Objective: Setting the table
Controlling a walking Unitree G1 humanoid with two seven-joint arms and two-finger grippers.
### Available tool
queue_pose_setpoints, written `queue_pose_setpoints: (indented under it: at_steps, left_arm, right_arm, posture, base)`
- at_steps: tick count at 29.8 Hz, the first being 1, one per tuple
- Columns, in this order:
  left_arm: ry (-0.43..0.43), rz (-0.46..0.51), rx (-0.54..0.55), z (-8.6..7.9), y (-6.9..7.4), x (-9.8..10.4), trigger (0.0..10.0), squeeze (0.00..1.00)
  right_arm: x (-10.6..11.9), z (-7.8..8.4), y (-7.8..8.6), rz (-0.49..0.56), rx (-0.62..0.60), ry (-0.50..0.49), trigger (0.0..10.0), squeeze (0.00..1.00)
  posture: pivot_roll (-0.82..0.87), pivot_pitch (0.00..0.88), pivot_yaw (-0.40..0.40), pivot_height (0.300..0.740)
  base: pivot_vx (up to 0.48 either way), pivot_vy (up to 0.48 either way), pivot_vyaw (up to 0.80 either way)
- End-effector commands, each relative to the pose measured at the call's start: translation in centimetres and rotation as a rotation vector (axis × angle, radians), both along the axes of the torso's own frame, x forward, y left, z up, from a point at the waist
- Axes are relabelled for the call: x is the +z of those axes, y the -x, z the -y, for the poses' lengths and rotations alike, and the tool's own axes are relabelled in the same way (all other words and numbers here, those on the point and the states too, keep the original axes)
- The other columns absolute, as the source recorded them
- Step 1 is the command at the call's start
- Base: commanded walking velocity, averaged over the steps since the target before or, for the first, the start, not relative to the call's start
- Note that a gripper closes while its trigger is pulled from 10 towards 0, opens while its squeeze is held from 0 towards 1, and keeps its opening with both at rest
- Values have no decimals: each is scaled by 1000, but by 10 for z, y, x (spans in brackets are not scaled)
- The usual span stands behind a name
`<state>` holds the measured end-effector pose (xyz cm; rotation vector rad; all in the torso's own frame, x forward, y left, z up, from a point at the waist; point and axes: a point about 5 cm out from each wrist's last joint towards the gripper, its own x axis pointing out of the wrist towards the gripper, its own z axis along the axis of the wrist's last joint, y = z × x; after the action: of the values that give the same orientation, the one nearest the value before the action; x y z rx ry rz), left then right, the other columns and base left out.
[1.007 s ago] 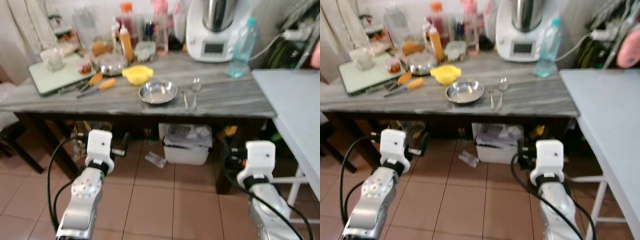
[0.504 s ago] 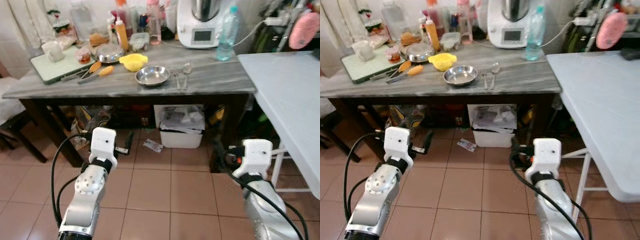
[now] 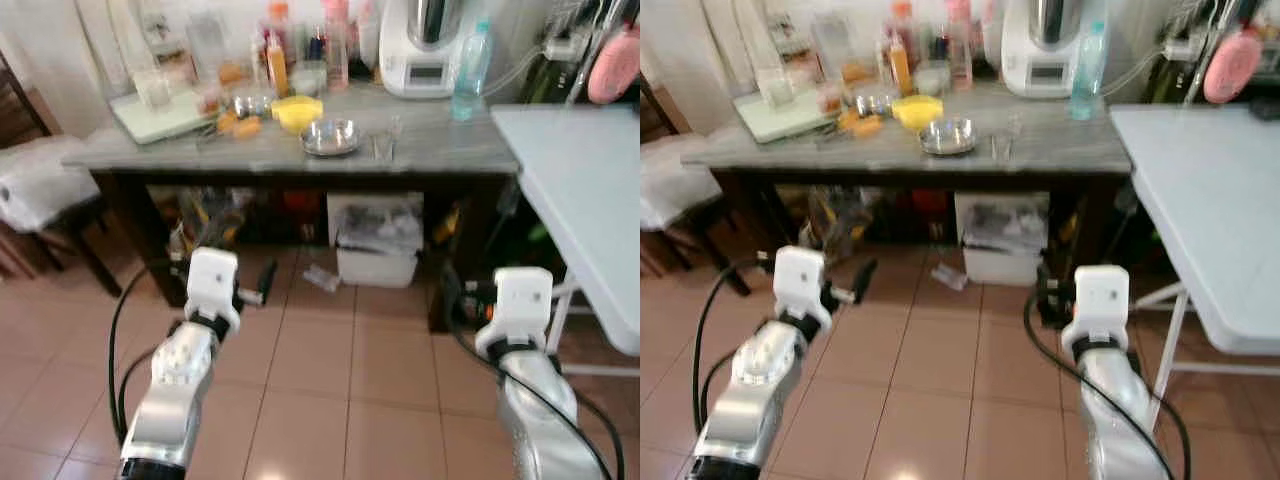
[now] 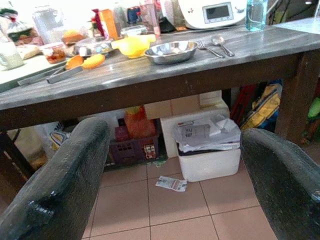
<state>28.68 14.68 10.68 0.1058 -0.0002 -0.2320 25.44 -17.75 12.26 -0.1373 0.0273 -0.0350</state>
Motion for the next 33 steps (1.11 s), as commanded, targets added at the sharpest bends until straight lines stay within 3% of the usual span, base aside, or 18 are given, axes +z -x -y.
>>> queue_pose_setpoints:
  at_steps: [1,26,33]
  left_arm:
    - [6,4,-6,-1,-2,3,10000,0]
    - [11,-1,-48,3,-1,3,10000,0]
    - [11,-3,-62,5,0,3,10000,0]
  right_arm:
    - [5,-3,-3,31,-2,-5,10000,0]
    - [10,0,-3,40,-12,-1,10000,0]
    - [13,9,-4,59,-61,15,10000,0]
  posture:
    - [-116,0,66,740]
    - [-114,0,79,740]
    - [-114,0,77,740]
  base:
    - [0,-322,0]
    - [0,-330,0]
    - [0,-344,0]
